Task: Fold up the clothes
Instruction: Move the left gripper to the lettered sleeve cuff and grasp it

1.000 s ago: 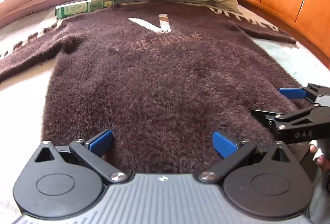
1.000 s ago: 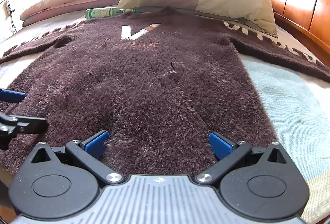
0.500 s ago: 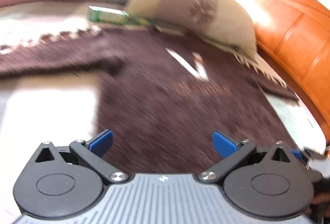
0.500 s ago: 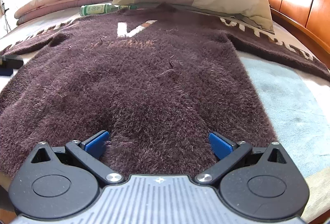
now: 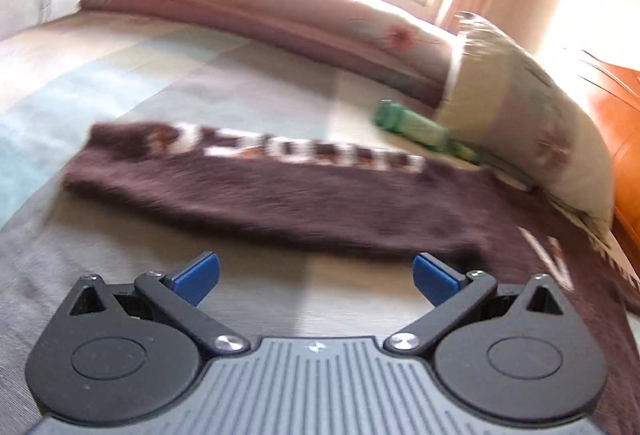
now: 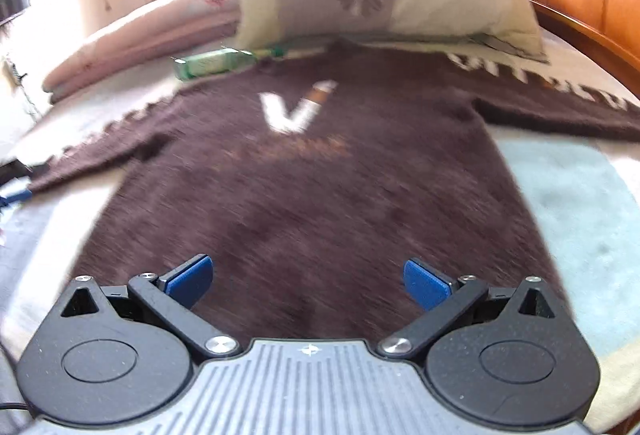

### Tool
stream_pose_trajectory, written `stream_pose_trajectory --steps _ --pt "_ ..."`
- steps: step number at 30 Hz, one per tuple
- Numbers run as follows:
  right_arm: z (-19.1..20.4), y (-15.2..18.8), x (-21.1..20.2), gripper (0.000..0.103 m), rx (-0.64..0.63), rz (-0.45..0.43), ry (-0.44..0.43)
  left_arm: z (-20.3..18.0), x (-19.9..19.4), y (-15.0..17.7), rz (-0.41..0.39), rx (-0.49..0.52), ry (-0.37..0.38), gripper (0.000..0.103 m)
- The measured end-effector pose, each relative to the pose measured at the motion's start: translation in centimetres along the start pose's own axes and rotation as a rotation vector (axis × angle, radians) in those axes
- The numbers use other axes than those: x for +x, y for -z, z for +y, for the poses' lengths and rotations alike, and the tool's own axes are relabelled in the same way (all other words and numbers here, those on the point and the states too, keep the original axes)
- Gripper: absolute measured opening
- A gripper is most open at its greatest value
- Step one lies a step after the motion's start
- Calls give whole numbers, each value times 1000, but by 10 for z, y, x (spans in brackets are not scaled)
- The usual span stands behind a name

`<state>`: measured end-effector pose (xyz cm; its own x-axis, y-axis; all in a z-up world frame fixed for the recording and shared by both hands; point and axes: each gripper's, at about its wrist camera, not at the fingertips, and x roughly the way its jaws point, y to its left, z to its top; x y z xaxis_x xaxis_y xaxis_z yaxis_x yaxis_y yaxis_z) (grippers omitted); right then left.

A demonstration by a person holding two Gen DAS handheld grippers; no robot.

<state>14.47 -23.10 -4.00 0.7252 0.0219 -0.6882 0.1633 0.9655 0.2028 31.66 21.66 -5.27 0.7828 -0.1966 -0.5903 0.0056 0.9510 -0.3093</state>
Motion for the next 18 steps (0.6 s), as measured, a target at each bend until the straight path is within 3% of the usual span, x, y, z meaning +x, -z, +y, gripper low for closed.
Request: stream_pose_trajectory --steps 5,11,18 --pt "53 -25 3 103 -69 9 -111 45 17 3 7 -86 12 102" --pt "111 -43 5 103 -130 -3 -269 60 33 -7 -2 -27 87 102" --pt "144 -41 12 103 -223 15 -278 69 55 -23 -35 -52 119 102"
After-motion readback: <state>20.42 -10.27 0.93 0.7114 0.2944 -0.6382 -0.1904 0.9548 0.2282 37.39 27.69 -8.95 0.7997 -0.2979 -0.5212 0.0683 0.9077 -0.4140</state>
